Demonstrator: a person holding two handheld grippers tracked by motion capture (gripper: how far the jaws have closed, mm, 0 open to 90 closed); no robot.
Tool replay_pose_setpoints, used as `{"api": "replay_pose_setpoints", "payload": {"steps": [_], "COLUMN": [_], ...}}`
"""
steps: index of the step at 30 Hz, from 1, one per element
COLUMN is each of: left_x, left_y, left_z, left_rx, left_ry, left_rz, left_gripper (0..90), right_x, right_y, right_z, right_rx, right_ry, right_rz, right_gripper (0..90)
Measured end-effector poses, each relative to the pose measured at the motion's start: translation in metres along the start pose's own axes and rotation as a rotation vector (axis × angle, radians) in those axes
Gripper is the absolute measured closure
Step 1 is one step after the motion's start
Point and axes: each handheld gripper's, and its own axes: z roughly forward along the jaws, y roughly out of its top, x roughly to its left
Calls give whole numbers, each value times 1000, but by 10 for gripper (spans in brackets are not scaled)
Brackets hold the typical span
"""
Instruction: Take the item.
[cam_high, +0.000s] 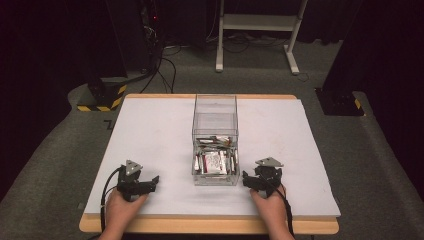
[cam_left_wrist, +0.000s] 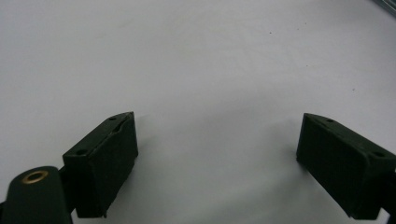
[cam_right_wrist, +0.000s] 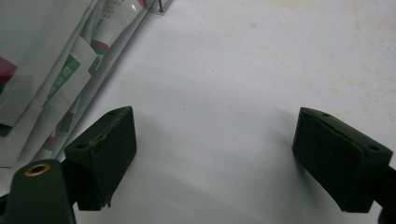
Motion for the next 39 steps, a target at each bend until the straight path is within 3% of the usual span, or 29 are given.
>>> {"api": "replay_pose_setpoints", "payload": {"steps": [26, 29, 34, 39], "left_x": [-1, 0, 0, -1], "left_y": [0, 0, 0, 0], "left_z": [1, 0, 0, 1], "left_rx": [-14, -3, -6, -10], "left_ry": [5, 3, 5, 5], "left_rz": [-9, 2, 1, -5], "left_gripper": [127, 126, 126, 126], "right_x": [0, -2, -3, -6], "right_y": [0, 0, 2, 3], "right_z": [0, -1, -5, -13], "right_rx": [1, 4, -6, -26], "right_ry": [4, 17, 32, 73], "right_rz": [1, -14, 3, -3], "right_gripper": [137, 140, 140, 149]}}
